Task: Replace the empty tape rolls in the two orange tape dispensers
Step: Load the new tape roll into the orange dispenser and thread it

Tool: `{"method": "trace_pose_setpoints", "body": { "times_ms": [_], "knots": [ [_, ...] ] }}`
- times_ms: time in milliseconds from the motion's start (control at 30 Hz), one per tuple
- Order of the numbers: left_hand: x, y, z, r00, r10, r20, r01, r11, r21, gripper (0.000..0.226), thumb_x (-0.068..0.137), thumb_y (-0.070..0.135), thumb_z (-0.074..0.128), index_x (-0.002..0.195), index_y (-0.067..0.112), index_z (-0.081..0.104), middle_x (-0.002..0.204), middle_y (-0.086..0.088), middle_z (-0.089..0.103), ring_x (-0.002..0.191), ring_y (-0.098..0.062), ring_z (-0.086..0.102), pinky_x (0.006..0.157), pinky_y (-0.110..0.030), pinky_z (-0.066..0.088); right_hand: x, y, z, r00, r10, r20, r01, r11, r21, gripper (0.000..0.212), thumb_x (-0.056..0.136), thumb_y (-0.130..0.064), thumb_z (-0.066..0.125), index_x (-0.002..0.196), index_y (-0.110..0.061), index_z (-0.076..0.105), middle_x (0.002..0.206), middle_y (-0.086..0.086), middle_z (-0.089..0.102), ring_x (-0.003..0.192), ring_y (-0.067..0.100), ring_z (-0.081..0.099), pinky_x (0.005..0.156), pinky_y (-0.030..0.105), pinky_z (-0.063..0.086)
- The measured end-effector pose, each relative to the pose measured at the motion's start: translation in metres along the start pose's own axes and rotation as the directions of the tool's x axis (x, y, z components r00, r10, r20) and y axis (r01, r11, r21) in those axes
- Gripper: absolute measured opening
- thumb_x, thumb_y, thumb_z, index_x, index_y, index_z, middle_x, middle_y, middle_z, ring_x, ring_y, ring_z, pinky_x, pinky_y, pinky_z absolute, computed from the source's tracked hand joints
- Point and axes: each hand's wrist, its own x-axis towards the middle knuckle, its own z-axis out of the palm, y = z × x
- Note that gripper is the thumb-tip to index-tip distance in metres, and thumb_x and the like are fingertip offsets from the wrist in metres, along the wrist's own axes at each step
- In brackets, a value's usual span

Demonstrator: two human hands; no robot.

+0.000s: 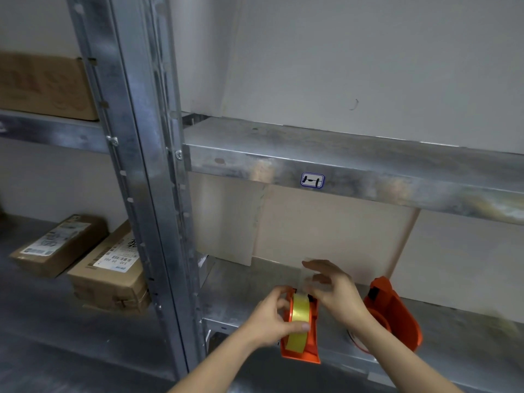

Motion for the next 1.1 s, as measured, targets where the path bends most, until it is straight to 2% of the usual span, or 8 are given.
{"method": "trace_pose_setpoints", "body": {
  "times_ms": [167,300,400,500,633,733,900,1100],
  "knots": [
    [-0.001,-0.01,0.003,1.0,0.007,0.008,-0.007,0.998,-0.065,0.08,0.072,0.027,0.087,0.128,0.039,0.032,0.119,-0.006,0.066,0.096,-0.024,0.071,0.089,-0.045,0.059,0.001,0.009,0.0,0.999,0.052,-0.01,-0.051,0.998,0.034,0.043,0.075,-0.011,0.076,0.113,-0.025,0.062,0.117,-0.013,0.06,0.099,0.003,0.06,0.081,0.011,0.045],
    [-0.005,-0.012,0.005,0.999,0.029,0.023,-0.027,0.996,-0.08,0.088,0.076,0.027,0.085,0.139,0.035,0.025,0.119,-0.001,0.064,0.069,-0.003,0.068,0.067,-0.025,0.059,0.004,0.011,0.002,0.996,0.089,-0.008,-0.089,0.995,0.038,0.044,0.074,-0.011,0.077,0.115,-0.021,0.062,0.115,-0.008,0.062,0.101,0.008,0.061,0.085,0.019,0.048],
    [-0.012,-0.016,0.008,0.999,0.036,0.023,-0.034,0.995,-0.094,0.094,0.076,0.026,0.085,0.143,0.035,0.02,0.12,-0.001,0.064,0.063,-0.002,0.065,0.066,-0.023,0.055,0.004,0.013,0.0,0.994,0.109,-0.001,-0.109,0.993,0.04,0.045,0.073,-0.012,0.079,0.114,-0.019,0.063,0.113,-0.008,0.061,0.099,0.008,0.061,0.088,0.025,0.049],
    [-0.018,-0.015,0.006,0.998,0.052,0.04,-0.048,0.995,-0.087,0.095,0.077,0.022,0.084,0.142,0.037,0.017,0.12,-0.003,0.063,0.058,0.001,0.063,0.061,-0.016,0.051,0.006,0.013,0.001,0.993,0.116,0.013,-0.117,0.993,0.027,0.045,0.072,-0.009,0.079,0.114,-0.015,0.063,0.114,-0.005,0.062,0.098,0.011,0.061,0.083,0.019,0.048],
    [-0.031,-0.014,0.003,0.989,0.076,0.123,-0.067,0.995,-0.077,0.093,0.077,0.018,0.084,0.14,0.038,0.019,0.124,-0.006,0.06,0.059,0.0,0.065,0.06,-0.015,0.051,0.016,0.016,-0.003,0.985,0.169,-0.029,-0.166,0.983,0.079,0.045,0.072,0.003,0.075,0.114,-0.007,0.062,0.12,0.007,0.063,0.095,0.018,0.063,0.082,0.025,0.049],
    [-0.038,-0.017,0.003,0.988,0.09,0.127,-0.085,0.996,-0.041,0.094,0.074,0.023,0.087,0.14,0.04,0.021,0.123,-0.006,0.06,0.06,0.0,0.062,0.063,-0.017,0.051,0.018,0.02,-0.004,0.981,0.19,0.033,-0.191,0.981,0.033,0.046,0.073,0.003,0.075,0.115,-0.009,0.062,0.124,0.005,0.062,0.097,0.021,0.064,0.083,0.027,0.05],
    [-0.043,-0.021,0.004,0.987,0.079,0.139,-0.085,0.995,0.042,0.099,0.066,0.043,0.088,0.14,0.045,0.022,0.126,-0.002,0.06,0.07,-0.015,0.064,0.069,-0.031,0.055,0.008,0.029,0.002,0.983,0.167,0.081,-0.168,0.986,0.008,0.043,0.076,-0.007,0.075,0.115,-0.017,0.06,0.121,-0.004,0.061,0.086,0.008,0.065,0.069,0.014,0.05],
    [-0.053,-0.026,0.008,0.985,0.111,0.133,-0.124,0.988,0.088,0.089,0.065,0.049,0.086,0.129,0.061,0.025,0.115,0.005,0.067,0.062,-0.005,0.059,0.068,-0.02,0.05,0.0,0.036,0.001,0.974,0.206,0.097,-0.209,0.977,0.031,0.045,0.072,-0.012,0.079,0.113,-0.018,0.062,0.118,-0.005,0.06,0.097,0.011,0.063,0.076,0.015,0.05]
  ]
}}
